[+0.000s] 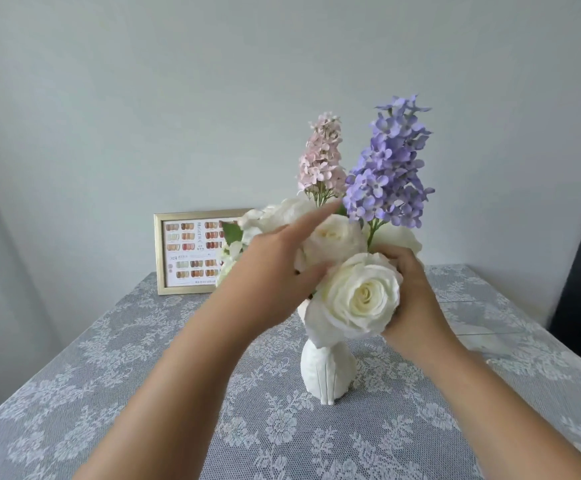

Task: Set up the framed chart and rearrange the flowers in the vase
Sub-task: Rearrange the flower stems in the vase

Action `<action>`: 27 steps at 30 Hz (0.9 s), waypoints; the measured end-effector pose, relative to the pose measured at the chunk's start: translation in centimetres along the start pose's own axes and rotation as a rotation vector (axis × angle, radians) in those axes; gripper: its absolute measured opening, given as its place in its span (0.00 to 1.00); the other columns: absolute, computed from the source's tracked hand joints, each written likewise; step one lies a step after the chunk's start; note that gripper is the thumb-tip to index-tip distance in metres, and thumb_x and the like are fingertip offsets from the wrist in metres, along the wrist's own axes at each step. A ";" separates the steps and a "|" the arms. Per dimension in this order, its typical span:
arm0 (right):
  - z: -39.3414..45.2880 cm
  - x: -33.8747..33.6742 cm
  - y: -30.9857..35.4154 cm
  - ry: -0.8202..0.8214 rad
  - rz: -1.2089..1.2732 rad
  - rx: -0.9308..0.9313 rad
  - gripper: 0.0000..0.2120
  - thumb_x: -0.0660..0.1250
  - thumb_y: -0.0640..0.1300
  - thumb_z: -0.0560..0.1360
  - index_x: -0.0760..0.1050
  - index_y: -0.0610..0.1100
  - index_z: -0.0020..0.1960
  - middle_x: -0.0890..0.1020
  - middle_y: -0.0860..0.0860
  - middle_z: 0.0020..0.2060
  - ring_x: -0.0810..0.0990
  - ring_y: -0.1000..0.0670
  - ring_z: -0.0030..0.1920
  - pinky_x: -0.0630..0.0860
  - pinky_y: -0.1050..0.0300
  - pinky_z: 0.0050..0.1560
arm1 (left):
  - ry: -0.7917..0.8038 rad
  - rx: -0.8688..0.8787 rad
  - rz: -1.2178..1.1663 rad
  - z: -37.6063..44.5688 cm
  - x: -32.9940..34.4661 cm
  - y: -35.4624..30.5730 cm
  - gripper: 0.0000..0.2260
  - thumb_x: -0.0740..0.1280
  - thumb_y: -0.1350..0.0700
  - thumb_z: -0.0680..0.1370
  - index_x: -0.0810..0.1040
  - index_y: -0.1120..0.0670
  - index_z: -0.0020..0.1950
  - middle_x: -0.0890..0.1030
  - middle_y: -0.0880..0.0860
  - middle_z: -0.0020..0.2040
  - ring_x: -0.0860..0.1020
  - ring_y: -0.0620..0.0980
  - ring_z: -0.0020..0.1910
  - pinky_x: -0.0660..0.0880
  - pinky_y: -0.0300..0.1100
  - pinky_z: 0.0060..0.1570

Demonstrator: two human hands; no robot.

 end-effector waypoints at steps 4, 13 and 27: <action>-1.2 -1.7 -0.1 -0.032 0.008 -0.031 0.28 0.81 0.44 0.60 0.75 0.64 0.53 0.71 0.60 0.59 0.74 0.60 0.60 0.70 0.66 0.58 | -0.358 0.023 -0.200 -4.8 -4.8 1.9 0.25 0.71 0.49 0.75 0.69 0.32 0.69 0.80 0.36 0.59 0.81 0.37 0.54 0.79 0.31 0.49; -5.4 -1.6 2.6 -0.020 0.187 -0.092 0.39 0.72 0.43 0.68 0.60 0.57 0.74 0.69 0.52 0.70 0.69 0.50 0.70 0.70 0.53 0.67 | -0.239 -0.381 -0.642 -7.9 0.8 9.5 0.40 0.78 0.38 0.63 0.62 0.31 0.70 0.69 0.40 0.69 0.74 0.40 0.65 0.74 0.44 0.59; -2.7 -1.0 6.5 -0.086 -0.030 -0.197 0.23 0.74 0.41 0.65 0.76 0.45 0.59 0.76 0.47 0.57 0.74 0.55 0.61 0.67 0.68 0.60 | -0.562 0.001 -0.472 -7.0 2.0 5.0 0.19 0.77 0.54 0.67 0.70 0.50 0.50 0.70 0.46 0.71 0.70 0.51 0.71 0.75 0.59 0.61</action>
Point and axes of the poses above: each hand's wrist, its own z-axis towards the middle knuckle, its own x-axis out of the palm, y = z × x, the point moved 6 cm from there along z, towards the middle knuckle
